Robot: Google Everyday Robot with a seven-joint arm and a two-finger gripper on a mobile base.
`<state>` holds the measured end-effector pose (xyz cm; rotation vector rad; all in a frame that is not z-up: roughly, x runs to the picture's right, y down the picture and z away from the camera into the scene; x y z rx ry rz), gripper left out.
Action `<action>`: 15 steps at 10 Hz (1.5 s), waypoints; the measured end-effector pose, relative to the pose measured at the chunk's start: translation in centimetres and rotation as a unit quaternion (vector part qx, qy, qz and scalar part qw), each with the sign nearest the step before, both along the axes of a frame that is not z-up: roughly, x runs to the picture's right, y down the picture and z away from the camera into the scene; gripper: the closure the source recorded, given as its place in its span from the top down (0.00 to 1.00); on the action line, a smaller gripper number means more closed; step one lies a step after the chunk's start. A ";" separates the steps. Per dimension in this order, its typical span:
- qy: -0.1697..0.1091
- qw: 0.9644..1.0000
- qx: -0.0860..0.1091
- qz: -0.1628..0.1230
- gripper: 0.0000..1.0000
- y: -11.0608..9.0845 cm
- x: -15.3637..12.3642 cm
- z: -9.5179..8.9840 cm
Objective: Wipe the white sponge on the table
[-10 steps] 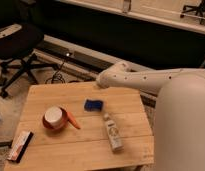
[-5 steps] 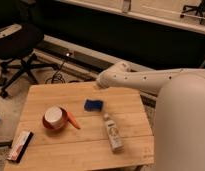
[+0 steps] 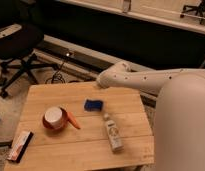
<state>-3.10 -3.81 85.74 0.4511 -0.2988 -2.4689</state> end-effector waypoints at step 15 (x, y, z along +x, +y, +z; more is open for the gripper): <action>-0.007 1.000 -0.007 -0.004 0.49 0.8 0.0 0.1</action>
